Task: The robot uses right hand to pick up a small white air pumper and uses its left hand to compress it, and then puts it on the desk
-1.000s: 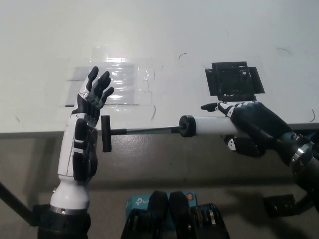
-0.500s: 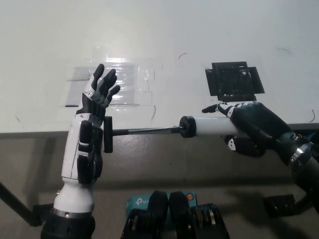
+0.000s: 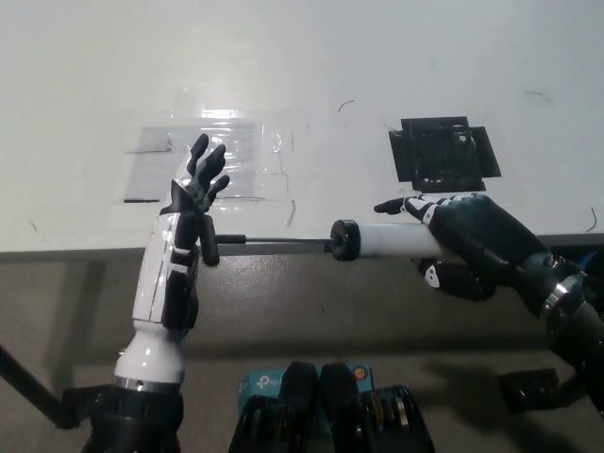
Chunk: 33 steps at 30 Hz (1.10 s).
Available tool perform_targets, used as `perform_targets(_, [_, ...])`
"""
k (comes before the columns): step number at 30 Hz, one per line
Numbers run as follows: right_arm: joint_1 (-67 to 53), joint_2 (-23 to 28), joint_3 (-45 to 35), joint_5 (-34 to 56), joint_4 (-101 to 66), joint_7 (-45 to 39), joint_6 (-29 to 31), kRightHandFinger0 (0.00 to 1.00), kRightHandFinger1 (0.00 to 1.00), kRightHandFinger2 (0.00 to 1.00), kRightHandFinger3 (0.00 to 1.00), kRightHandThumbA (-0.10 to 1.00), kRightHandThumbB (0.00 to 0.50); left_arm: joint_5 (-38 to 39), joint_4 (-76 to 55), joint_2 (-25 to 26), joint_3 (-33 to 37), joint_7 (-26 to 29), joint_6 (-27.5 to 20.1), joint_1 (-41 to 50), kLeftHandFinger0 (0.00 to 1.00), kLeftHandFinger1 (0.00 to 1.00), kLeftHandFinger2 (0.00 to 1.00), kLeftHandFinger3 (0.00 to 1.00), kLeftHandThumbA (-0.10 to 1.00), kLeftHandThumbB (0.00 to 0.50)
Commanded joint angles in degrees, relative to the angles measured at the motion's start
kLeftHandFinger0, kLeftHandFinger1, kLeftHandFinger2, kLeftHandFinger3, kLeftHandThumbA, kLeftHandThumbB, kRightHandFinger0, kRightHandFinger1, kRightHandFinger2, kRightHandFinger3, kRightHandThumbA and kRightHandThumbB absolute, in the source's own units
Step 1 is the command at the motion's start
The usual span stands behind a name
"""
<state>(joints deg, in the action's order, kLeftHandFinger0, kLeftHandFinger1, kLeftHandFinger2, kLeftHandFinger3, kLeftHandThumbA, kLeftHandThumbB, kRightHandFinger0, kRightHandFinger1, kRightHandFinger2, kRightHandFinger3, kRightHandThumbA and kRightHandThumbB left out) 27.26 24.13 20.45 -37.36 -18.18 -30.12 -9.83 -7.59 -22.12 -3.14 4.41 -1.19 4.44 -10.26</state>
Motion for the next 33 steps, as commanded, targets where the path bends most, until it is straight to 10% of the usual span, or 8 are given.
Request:
perform_targets(1, [2.04, -0.98, 0.12, -0.56, -3.40, -1.01, 0.11, 0.12, 0.52, 0.81, 0.88, -0.10, 0.137, -1.48, 1.64, -0.58, 0.45, 0.97, -1.00, -2.10, 1.00, 1.00, 1.00, 1.00, 1.00, 0.253])
perform_targets(25, [2.92, -2.85, 1.47, -1.70, -1.30, -2.04, 1.89, 0.12, 0.55, 0.82, 0.90, -0.10, 0.171, -11.20, 2.82, -3.83, 6.70, 0.42, 2.20, -3.79, 1.00, 1.00, 1.00, 1.00, 1.00, 0.259])
perform_targets(33, [3.46, -3.51, 2.02, -2.59, -1.17, -2.82, 0.85, 0.09, 0.47, 0.74, 0.53, -0.10, 0.195, -12.73, 3.55, -4.80, 9.56, -0.34, 3.02, -3.48, 1.00, 1.00, 1.00, 1.00, 1.00, 0.268])
